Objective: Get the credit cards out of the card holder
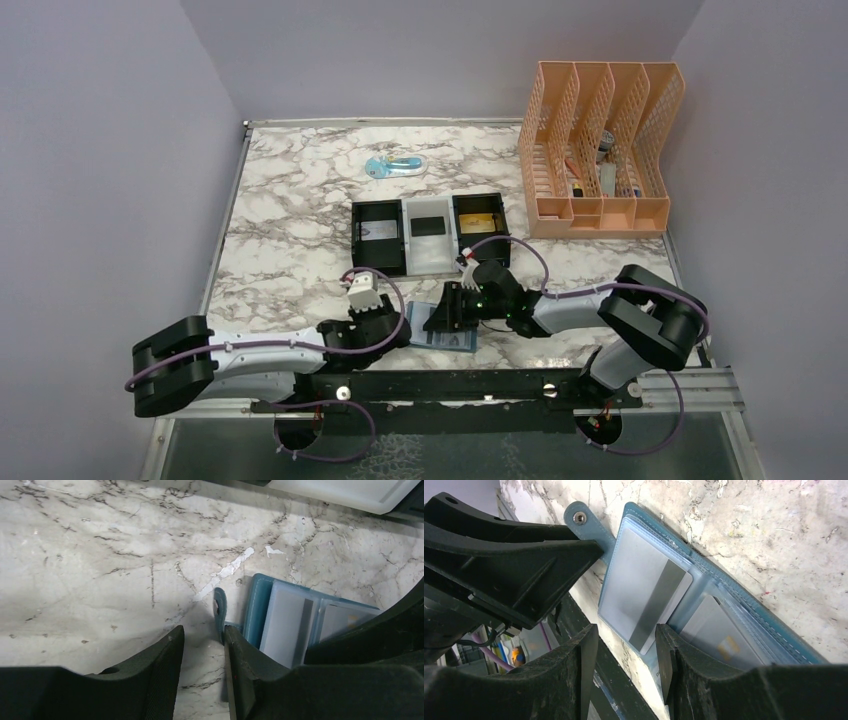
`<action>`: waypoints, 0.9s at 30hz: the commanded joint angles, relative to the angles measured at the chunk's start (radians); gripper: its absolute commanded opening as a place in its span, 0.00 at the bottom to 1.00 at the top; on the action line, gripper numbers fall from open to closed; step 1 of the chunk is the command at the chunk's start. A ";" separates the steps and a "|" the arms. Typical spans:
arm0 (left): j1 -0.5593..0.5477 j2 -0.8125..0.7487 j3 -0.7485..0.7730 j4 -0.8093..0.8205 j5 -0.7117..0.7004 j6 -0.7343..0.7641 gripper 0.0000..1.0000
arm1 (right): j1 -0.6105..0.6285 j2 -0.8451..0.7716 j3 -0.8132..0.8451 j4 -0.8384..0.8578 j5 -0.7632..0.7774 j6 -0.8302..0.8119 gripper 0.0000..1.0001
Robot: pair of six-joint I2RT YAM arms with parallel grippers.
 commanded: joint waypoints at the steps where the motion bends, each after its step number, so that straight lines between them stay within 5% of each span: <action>1: 0.007 -0.070 -0.052 -0.131 -0.011 -0.065 0.40 | 0.007 -0.009 -0.005 -0.031 0.036 -0.009 0.47; 15: 0.005 -0.498 -0.202 0.127 0.234 0.141 0.52 | 0.006 -0.149 -0.012 -0.128 0.148 -0.004 0.44; 22: 0.006 -0.401 -0.195 0.175 0.300 0.210 0.53 | 0.007 -0.040 0.005 -0.065 0.102 0.000 0.38; 27: 0.006 -0.255 -0.108 0.116 0.272 0.280 0.43 | 0.006 -0.012 0.003 -0.076 0.132 0.011 0.35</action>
